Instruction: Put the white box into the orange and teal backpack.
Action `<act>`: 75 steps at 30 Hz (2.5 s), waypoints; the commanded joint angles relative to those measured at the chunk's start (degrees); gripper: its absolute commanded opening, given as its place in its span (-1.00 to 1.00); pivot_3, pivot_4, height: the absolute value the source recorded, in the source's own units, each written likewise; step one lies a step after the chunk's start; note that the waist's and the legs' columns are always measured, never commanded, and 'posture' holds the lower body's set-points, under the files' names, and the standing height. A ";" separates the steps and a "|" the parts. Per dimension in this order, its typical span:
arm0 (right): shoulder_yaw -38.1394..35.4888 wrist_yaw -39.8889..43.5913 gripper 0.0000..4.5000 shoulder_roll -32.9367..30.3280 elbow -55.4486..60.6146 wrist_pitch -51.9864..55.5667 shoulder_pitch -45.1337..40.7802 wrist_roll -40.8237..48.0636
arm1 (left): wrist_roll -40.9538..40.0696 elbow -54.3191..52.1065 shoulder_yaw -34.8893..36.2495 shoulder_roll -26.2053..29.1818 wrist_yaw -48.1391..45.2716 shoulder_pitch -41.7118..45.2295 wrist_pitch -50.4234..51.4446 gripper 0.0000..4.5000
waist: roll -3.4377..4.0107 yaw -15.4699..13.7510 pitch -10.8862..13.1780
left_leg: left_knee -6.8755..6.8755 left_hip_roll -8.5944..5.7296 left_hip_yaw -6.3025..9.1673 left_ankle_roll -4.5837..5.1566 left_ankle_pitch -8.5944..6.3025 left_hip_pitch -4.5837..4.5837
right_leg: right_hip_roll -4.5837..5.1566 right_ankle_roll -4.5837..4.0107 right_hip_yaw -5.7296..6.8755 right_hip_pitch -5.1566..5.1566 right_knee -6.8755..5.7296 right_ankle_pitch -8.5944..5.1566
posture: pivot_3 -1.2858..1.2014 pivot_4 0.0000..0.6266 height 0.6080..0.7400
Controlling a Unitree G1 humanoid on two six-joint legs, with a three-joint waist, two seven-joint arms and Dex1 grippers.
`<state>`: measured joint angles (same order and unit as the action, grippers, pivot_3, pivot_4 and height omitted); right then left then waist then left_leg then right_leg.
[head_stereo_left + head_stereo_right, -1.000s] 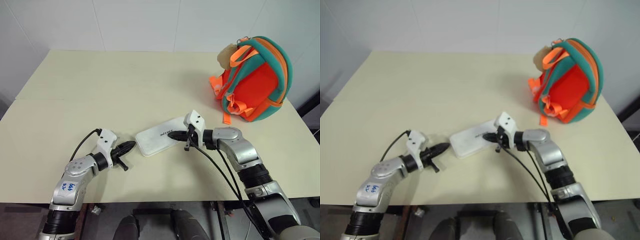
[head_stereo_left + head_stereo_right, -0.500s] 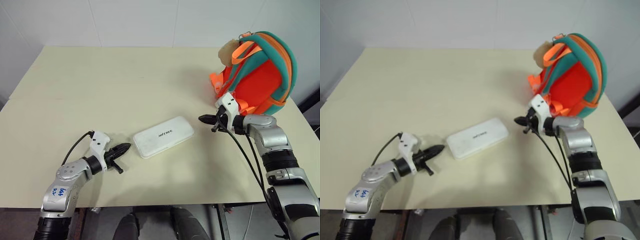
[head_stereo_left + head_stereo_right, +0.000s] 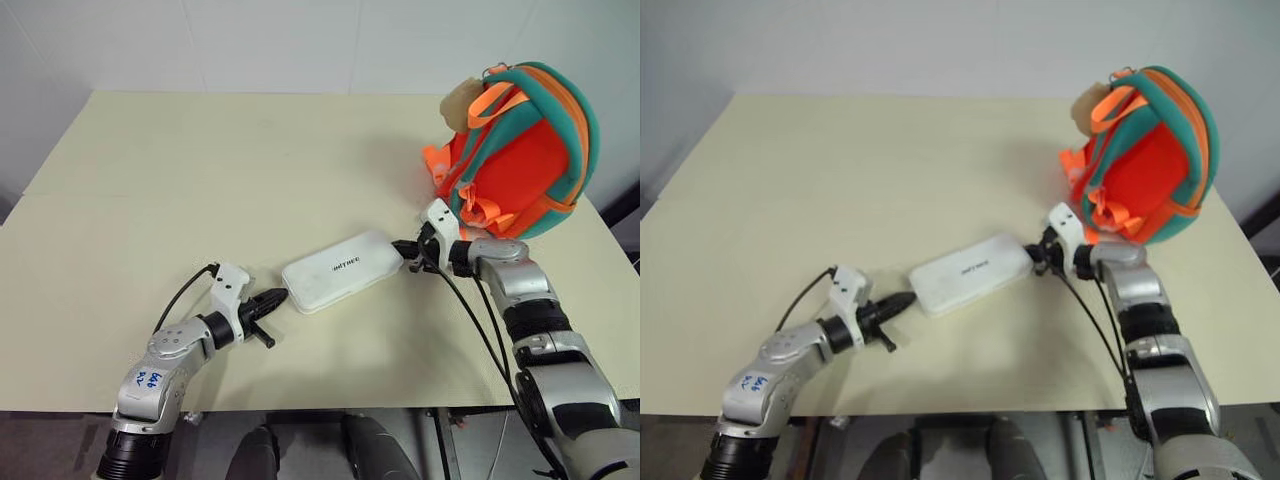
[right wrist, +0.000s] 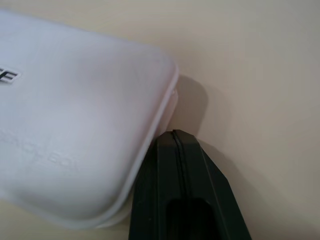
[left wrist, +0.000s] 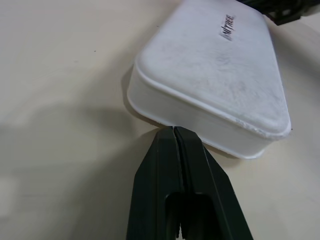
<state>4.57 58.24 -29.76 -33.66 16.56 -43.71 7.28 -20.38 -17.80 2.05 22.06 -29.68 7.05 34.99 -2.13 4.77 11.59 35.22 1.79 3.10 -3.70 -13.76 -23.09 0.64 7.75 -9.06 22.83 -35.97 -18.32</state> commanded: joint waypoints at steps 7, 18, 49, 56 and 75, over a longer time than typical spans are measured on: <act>-0.24 2.64 -1.00 -4.51 26.71 16.27 11.54 5.51 | -0.43 0.20 -0.31 1.66 -1.73 2.37 -1.15 -0.97 | 0.00 -0.04 0.00 | 0.04 -0.02 0.03 0.00 0.00 0.01 | 0.00 0.00 0.01 -0.05 -0.01 0.00 | 0.03 -0.52 1.00; -3.12 -1.02 -1.00 -6.83 37.41 25.47 17.31 8.20 | -0.46 1.72 -1.09 2.39 -3.97 3.28 -0.98 -0.97 | 0.00 -0.29 0.00 | 0.05 -0.03 0.03 -0.01 0.01 -0.01 | -0.01 0.01 0.02 -0.05 0.02 0.00 | 0.03 -0.52 1.00; -5.67 6.30 0.44 -22.15 42.21 39.61 11.74 20.32 | -18.30 19.50 5.02 17.48 -20.27 23.13 33.78 0.38 | 0.10 -0.06 0.07 | 0.04 -0.02 0.16 0.01 0.00 -0.09 | -0.01 0.00 0.17 0.00 -0.06 -0.08 | 0.03 -0.52 1.00; -4.36 6.40 0.98 -22.96 44.09 42.71 11.90 22.59 | -19.71 20.01 5.25 17.25 -18.45 24.44 41.05 1.00 | 0.10 -0.35 0.07 | 0.07 -0.03 0.19 -0.03 0.02 -0.09 | 0.01 -0.02 0.20 0.00 -0.08 -0.09 | 0.03 -0.52 1.00; 3.81 7.84 0.98 -20.79 39.94 35.85 9.79 19.57 | -22.57 24.23 9.81 7.90 -10.47 27.59 57.46 1.00 | 0.11 -0.41 0.07 | 0.14 -0.06 0.22 -0.12 0.07 -0.07 | 0.03 -0.01 0.23 0.00 -0.18 -0.08 | 0.03 -0.52 1.00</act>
<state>8.88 65.64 -50.65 5.85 53.51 -33.06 26.88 -42.96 5.39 12.03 30.35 -41.12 34.77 91.41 -2.03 4.36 11.65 35.40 1.72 3.33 -3.83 -13.68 -23.16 0.68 7.73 -8.83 22.83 -36.19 -18.41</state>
